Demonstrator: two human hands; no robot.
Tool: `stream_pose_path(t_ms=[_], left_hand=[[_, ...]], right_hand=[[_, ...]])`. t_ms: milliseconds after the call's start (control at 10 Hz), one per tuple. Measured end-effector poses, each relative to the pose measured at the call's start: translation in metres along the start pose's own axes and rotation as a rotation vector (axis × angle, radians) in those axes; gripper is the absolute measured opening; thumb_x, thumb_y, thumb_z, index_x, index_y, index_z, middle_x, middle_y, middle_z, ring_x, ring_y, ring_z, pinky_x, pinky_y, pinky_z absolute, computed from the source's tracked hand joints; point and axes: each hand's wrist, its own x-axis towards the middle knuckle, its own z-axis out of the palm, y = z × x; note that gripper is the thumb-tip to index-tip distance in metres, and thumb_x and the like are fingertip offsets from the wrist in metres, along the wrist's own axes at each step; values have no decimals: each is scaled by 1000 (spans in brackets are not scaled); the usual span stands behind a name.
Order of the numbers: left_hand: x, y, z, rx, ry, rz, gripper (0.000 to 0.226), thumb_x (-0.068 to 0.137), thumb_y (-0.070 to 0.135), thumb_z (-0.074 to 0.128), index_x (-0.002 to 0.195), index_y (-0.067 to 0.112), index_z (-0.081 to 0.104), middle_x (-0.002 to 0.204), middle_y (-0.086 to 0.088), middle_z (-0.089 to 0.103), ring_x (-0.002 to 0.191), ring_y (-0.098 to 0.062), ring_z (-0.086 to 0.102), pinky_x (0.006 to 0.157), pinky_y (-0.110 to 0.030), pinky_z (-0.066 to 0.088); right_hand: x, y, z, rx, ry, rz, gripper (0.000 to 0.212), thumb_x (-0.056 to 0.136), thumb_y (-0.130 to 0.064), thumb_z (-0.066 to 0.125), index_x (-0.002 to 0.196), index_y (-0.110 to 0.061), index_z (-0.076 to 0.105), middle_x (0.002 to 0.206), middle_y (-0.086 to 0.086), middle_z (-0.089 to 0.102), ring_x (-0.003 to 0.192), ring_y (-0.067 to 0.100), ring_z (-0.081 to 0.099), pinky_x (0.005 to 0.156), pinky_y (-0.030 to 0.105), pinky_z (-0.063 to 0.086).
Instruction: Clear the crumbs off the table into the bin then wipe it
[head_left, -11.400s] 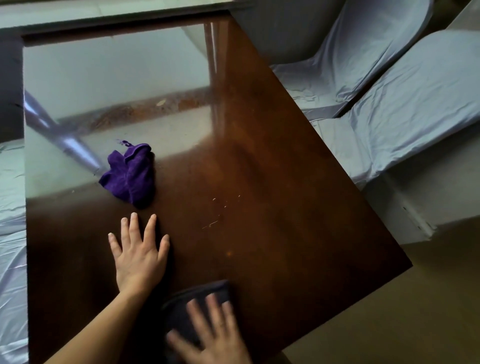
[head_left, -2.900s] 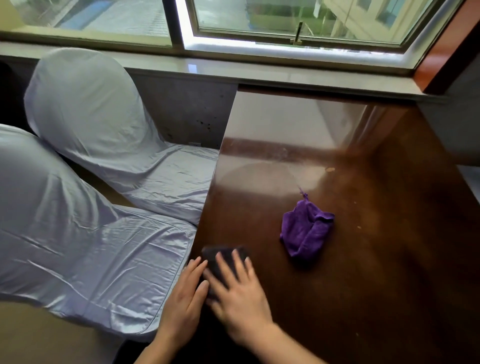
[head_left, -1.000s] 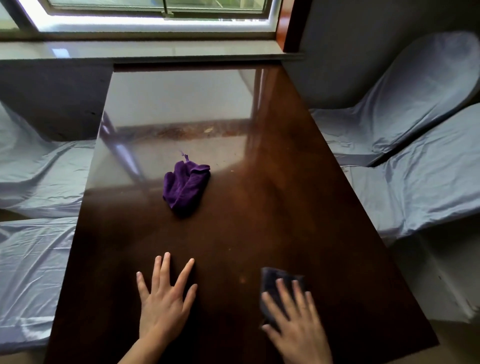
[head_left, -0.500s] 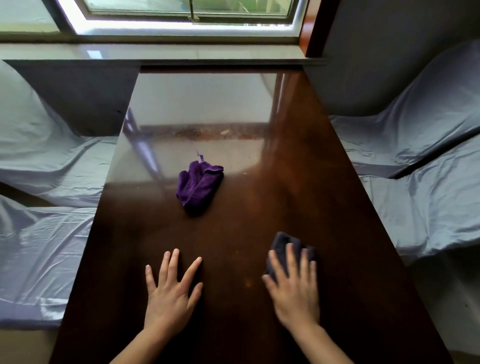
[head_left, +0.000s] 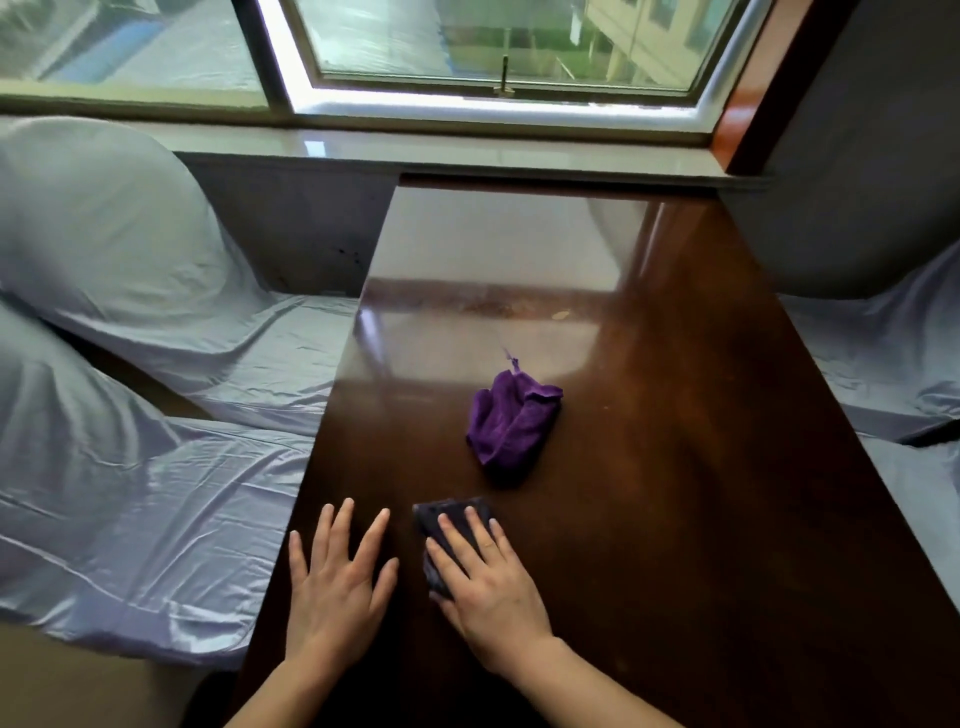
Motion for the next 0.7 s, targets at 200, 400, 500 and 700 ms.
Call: stream_pose_path(t_ms=[200, 400, 500, 700], left_hand=[[40, -23, 6, 25, -4, 4, 65, 85, 56, 32, 144, 31, 40, 153, -18, 34, 144, -34, 23, 115, -56, 16], [46, -30, 22, 47, 13, 51, 68, 84, 56, 41, 146, 29, 36, 153, -18, 32, 145, -30, 20, 113, -53, 17], [47, -31, 23, 44, 20, 55, 68, 82, 56, 43, 145, 29, 38, 152, -18, 34, 144, -30, 22, 112, -54, 19], [47, -25, 15, -4, 44, 57, 64, 81, 56, 43, 140, 29, 47, 148, -16, 43, 140, -30, 29, 112, -51, 18]], right_hand=[[115, -11, -15, 7, 70, 113, 59, 90, -49, 56, 142, -22, 52, 155, 6, 43, 144, 37, 35, 114, 54, 33], [194, 12, -16, 33, 46, 229, 64, 101, -52, 34, 157, -25, 18, 167, 3, 5, 153, 32, -5, 123, 49, -3], [208, 16, -21, 60, 25, 277, 66, 100, -56, 29, 157, -29, 10, 168, -1, -3, 152, 29, -12, 122, 50, -5], [193, 16, -39, 137, 69, 258, 71, 96, -64, 31, 156, -30, 13, 168, -1, 1, 152, 30, -9, 121, 51, -8]])
